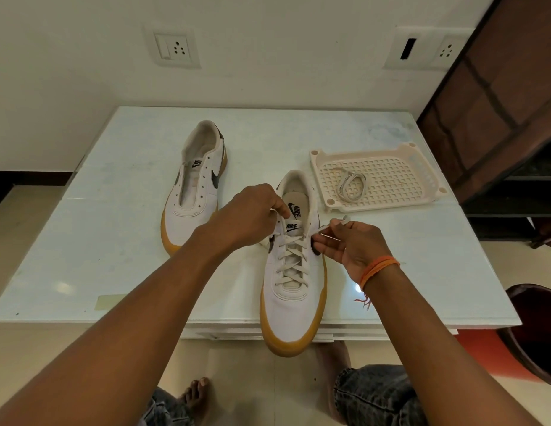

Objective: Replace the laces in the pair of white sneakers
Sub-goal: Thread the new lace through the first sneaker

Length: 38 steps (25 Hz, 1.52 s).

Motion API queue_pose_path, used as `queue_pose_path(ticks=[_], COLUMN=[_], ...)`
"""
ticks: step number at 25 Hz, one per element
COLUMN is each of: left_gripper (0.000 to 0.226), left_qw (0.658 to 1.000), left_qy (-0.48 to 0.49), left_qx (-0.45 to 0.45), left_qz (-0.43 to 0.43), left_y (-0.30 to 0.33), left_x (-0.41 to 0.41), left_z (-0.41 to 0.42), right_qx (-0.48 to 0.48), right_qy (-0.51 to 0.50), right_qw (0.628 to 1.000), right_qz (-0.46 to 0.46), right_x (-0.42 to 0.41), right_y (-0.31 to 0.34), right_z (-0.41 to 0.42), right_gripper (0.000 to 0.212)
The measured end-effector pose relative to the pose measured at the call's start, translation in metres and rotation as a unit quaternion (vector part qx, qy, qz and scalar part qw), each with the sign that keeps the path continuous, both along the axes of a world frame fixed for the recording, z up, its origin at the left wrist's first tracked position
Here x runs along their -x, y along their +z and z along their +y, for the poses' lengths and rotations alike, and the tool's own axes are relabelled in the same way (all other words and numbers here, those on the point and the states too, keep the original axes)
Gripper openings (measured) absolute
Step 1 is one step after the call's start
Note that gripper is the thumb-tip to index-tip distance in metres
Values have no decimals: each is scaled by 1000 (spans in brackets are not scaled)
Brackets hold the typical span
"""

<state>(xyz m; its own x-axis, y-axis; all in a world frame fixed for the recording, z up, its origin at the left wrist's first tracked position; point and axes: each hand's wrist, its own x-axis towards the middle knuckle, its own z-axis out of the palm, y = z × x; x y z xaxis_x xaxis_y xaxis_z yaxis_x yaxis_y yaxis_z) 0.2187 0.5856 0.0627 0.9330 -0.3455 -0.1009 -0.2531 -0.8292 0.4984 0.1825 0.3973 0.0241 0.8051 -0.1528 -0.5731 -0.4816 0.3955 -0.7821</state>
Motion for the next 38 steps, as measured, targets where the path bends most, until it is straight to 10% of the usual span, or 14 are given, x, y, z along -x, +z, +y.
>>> queue_pose_path(ticks=[22, 38], left_gripper=[17, 12], left_qw=[999, 996], left_qy=[43, 78], left_qx=[15, 25], left_qz=[25, 37], left_y=[-17, -23], left_x=[17, 19], left_z=[-23, -31], right_qx=[145, -228], right_qy=[127, -106], right_qw=[980, 967], right_qz=[-48, 43], right_x=[-2, -12], right_y=[-6, -5], right_z=[5, -16], right_gripper=[6, 14])
